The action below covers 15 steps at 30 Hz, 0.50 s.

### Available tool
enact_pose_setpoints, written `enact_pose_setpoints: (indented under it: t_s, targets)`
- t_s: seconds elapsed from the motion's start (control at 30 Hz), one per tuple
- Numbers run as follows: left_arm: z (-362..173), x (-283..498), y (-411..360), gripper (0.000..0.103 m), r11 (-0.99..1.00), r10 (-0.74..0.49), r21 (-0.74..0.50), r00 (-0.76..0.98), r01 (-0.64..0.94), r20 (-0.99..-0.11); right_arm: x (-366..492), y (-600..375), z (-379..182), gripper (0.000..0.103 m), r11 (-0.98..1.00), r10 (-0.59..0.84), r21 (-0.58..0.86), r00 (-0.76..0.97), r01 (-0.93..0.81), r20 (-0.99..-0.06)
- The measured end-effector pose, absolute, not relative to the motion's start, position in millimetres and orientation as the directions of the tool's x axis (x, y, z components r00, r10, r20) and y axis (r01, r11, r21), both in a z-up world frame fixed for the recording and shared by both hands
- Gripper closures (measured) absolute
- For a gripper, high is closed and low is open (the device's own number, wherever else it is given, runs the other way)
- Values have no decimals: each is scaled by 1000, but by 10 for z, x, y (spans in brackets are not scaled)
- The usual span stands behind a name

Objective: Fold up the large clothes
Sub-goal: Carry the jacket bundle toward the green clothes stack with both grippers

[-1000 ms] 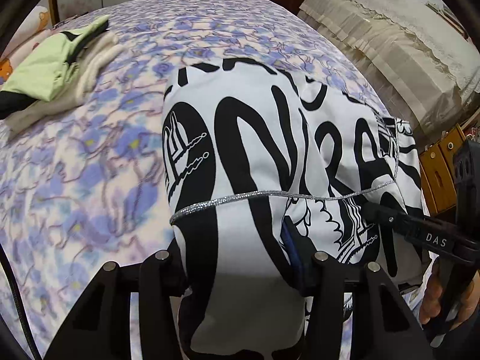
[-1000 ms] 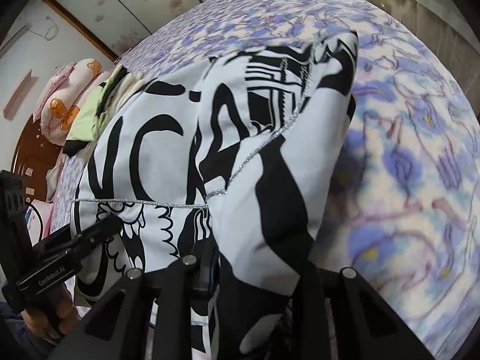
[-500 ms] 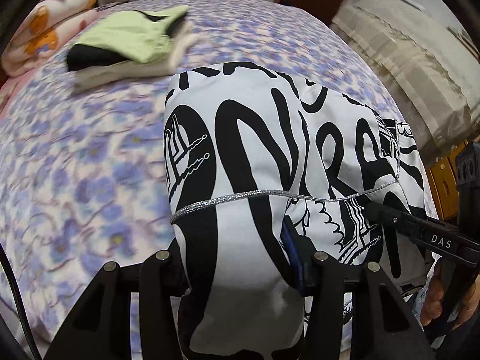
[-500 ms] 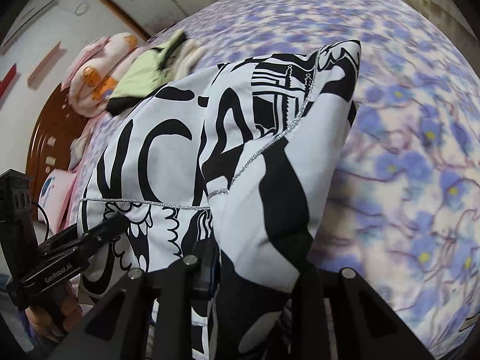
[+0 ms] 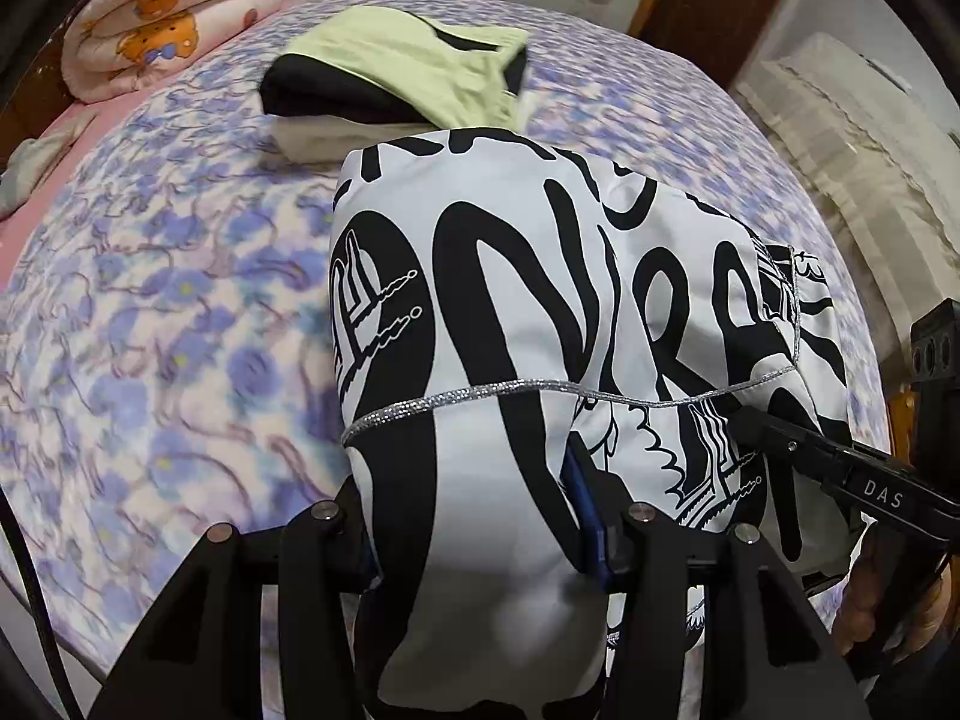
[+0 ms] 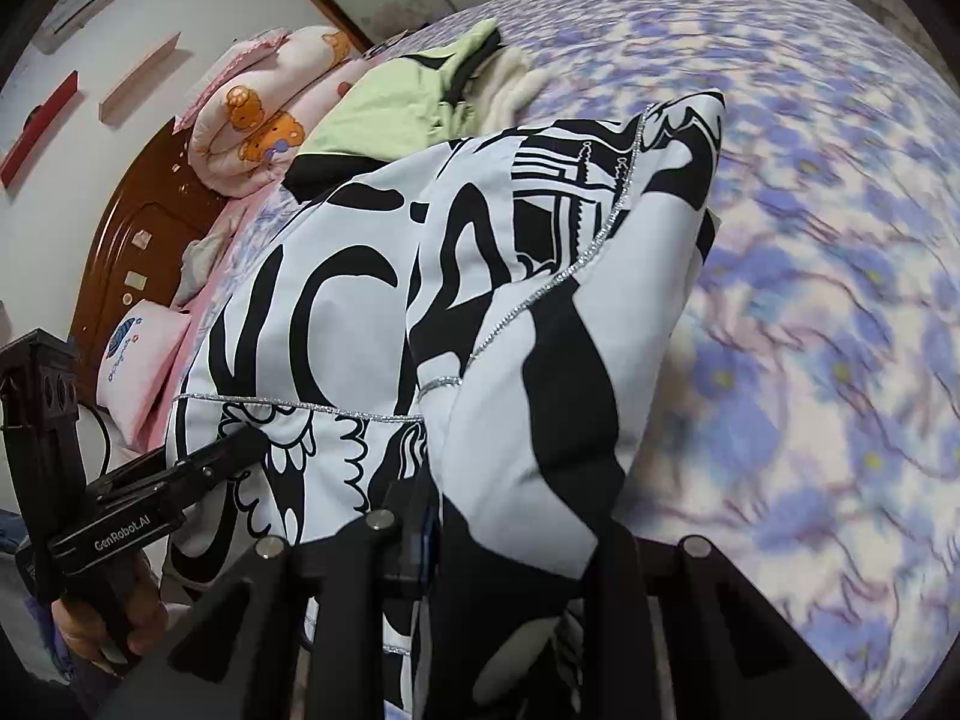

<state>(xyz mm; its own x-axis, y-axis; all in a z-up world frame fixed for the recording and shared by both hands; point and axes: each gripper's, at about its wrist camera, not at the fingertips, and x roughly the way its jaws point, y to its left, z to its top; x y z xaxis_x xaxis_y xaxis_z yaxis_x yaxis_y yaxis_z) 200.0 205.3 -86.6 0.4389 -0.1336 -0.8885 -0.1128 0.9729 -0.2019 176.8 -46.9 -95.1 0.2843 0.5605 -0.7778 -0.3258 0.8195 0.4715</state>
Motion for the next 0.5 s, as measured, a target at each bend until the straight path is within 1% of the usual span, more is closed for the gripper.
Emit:
enact_pose_setpoints:
  t_s: [0.27, 0.5]
  targets:
    - [-525, 2342, 2403, 54, 964, -128, -208, 394, -167, -910, 2084, -42, -561, 80, 817, 555, 471, 233, -333, -798]
    - [-3, 2613, 2614, 54, 963, -162, -230, 373, -144, -914, 2218, 112, 2, 80, 829, 539, 465, 221, -310, -813]
